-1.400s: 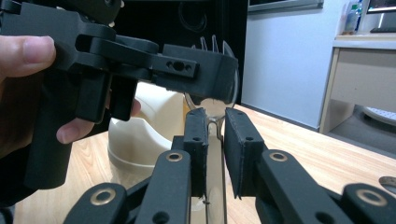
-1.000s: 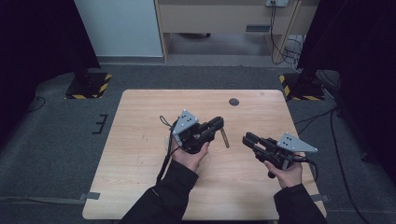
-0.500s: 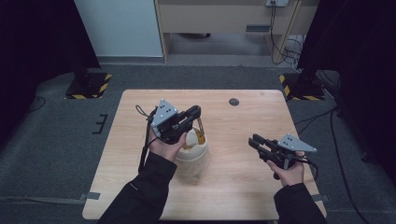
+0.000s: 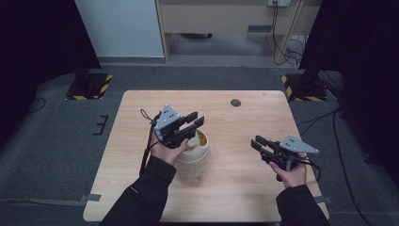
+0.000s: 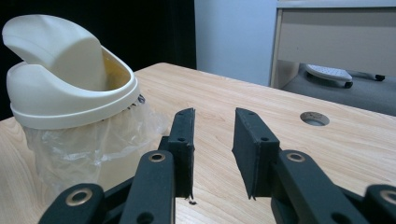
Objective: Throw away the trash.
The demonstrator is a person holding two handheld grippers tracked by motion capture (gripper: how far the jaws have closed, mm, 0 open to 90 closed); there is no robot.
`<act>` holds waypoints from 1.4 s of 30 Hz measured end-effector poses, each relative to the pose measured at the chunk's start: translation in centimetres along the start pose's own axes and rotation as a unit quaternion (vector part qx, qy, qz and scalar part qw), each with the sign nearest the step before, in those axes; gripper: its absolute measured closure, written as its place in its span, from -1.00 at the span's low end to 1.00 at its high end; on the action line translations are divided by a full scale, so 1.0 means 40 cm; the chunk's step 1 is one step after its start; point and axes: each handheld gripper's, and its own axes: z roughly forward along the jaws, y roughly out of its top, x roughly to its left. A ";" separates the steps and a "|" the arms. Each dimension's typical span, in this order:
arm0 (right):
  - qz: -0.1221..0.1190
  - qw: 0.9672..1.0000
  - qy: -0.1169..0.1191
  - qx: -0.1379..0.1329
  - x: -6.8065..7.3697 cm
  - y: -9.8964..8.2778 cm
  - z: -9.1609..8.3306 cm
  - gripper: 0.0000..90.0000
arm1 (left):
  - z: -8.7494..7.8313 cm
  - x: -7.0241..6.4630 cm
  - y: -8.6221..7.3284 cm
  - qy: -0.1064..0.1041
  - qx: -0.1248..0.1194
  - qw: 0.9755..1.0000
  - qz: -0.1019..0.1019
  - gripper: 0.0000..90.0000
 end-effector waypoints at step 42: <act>0.049 0.983 -0.109 0.142 -0.121 -0.146 0.001 -0.65 | -0.329 0.324 -0.440 0.179 0.228 0.955 -0.069 -0.65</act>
